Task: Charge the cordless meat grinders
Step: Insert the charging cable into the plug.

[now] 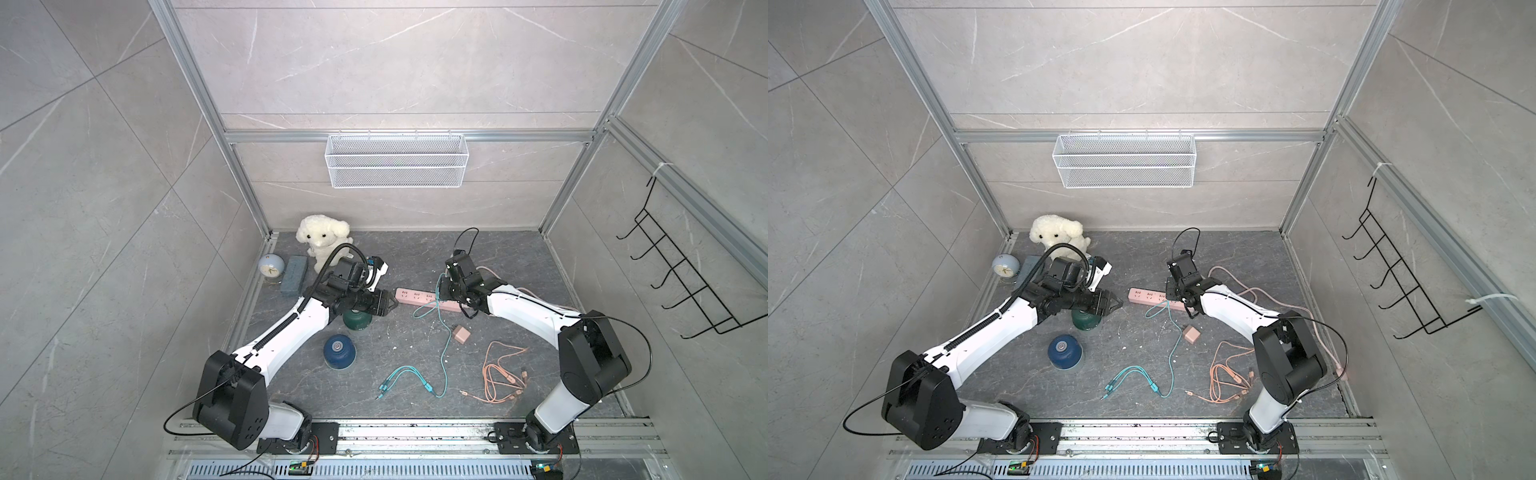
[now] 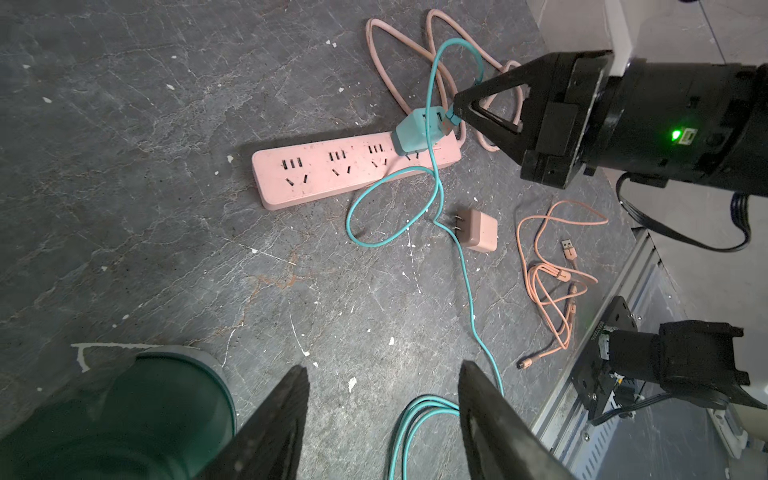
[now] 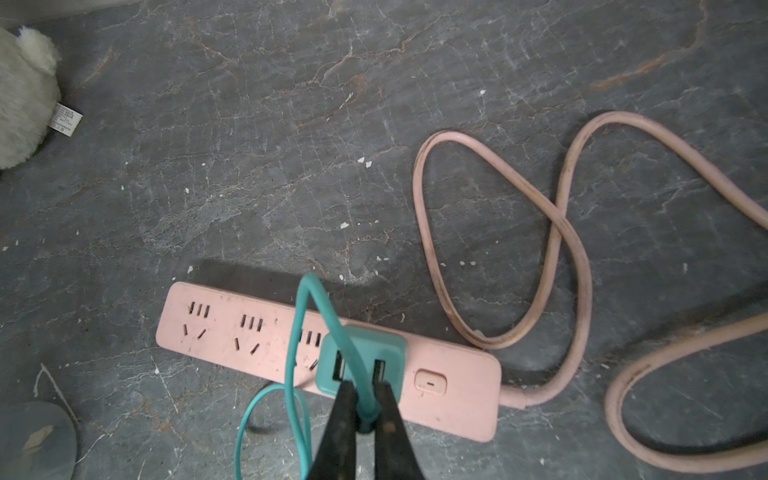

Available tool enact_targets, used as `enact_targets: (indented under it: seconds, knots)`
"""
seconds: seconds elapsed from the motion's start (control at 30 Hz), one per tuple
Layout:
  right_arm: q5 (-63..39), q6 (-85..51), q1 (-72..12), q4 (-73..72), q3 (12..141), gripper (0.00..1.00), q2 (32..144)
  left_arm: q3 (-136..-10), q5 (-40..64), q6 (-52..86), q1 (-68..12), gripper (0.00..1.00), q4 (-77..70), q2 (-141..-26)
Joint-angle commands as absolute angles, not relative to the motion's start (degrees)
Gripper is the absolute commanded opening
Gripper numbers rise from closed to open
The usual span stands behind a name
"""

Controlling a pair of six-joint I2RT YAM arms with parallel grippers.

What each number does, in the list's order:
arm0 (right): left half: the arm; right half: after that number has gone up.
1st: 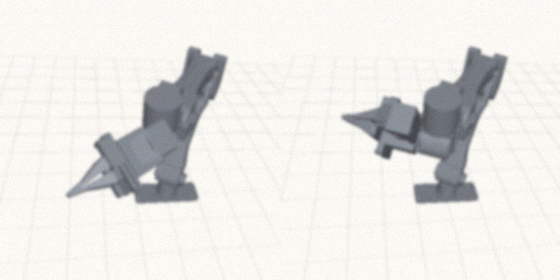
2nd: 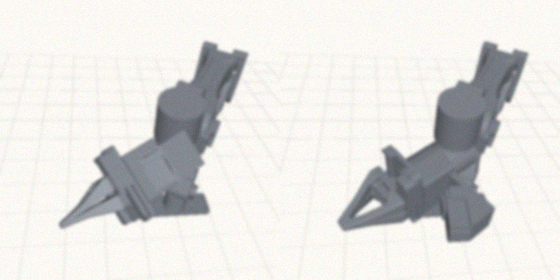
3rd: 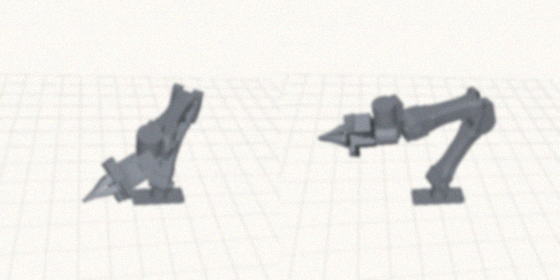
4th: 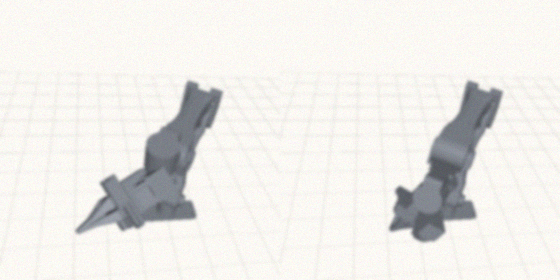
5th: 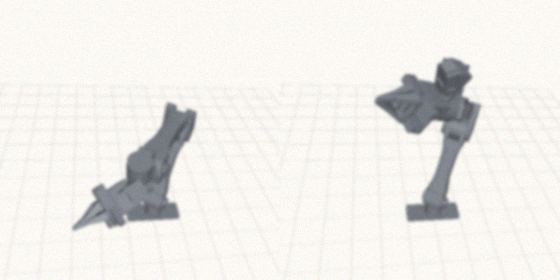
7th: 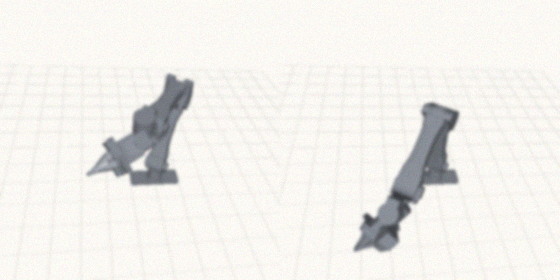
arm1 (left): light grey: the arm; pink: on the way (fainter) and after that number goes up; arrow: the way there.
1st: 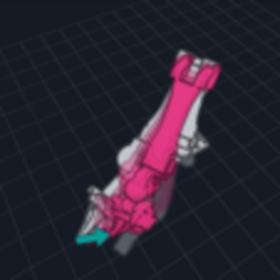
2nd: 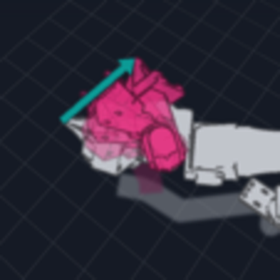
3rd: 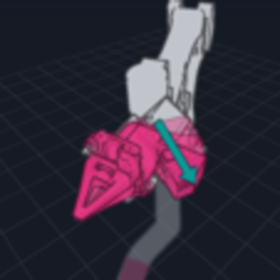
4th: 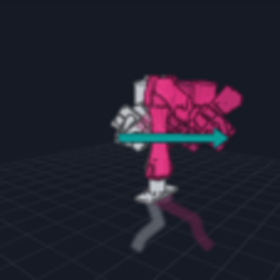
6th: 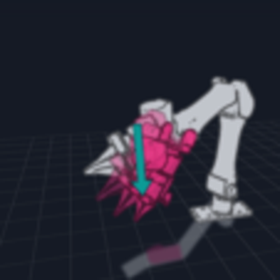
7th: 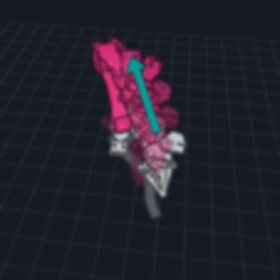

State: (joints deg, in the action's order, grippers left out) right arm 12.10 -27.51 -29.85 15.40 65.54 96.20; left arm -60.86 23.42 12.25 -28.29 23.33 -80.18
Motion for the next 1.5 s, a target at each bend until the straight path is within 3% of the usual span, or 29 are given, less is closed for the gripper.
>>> enact_targets:
  seconds: [0.0, 0.2, 1.47]
  knots:
    - [15.81, -28.74, -30.51, 16.29, 66.71, 0.0, 97.98, -60.36, 22.41, 13.85, -27.86, 0.6, 20.97, -78.66]
    - [21.03, -29.79, -31.11, 16.26, 66.09, 0.0, 97.21, -59.13, 22.7, 15.05, -27.55, 0.61, 19.17, -78.4]
    - [29.03, -33.77, -35.27, 9.16, 61.13, 0.0, 99.28, -55.66, 24.25, 16.84, -27.51, 0.65, 16.17, -76.04]
